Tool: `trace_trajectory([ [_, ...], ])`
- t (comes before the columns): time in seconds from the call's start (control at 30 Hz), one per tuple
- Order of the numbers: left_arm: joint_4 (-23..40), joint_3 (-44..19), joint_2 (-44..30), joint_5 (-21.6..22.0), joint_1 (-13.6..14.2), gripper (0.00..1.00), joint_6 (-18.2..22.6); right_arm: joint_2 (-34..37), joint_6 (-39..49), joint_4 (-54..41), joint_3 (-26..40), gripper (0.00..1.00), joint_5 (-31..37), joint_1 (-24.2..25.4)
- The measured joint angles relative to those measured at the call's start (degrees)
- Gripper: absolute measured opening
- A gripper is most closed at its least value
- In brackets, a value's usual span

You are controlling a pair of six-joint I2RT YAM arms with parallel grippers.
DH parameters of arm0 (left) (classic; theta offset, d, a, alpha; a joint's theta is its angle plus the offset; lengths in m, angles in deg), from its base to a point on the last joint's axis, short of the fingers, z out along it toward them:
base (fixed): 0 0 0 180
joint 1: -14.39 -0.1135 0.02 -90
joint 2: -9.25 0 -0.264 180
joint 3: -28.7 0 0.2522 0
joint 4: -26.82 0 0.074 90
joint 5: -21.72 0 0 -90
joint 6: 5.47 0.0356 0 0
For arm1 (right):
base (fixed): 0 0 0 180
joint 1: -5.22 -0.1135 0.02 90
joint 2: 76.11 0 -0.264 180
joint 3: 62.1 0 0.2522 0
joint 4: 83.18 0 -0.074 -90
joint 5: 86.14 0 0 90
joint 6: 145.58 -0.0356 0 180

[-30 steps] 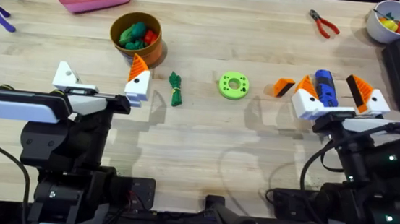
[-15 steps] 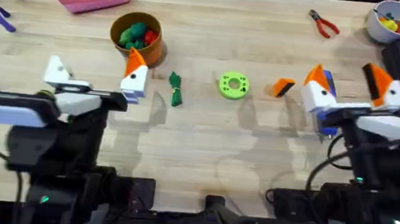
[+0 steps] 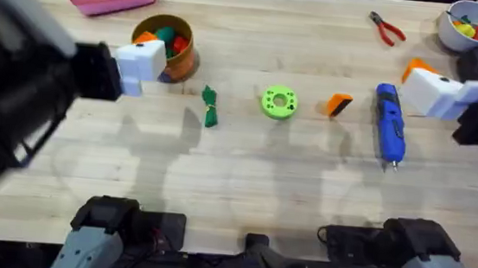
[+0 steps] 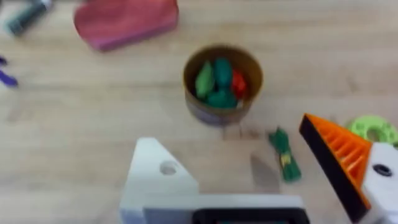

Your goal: Pick up the gripper from the table and insert it into the empty holder that is missing its gripper. Then pick up a screw, insert it into the mounting hole, and use the screwdriver to tighten it. Finally, clean up the table by picking up the vegetable and placing it into the bucket.

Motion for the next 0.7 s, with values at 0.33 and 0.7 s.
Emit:
trace_trajectory([
  [0.33, 18.5, -16.5, -23.1, 0.0, 0.0, 0.985, -1.1, 25.2, 0.0, -24.1, 20.1, 0.994, 0.0, 0.0],
  [0.7, 20.5, -18.6, -33.1, 0.2, 0.4, 0.985, -3.0, 34.8, -0.2, -27.7, 21.0, 0.994, -0.2, 0.0],
])
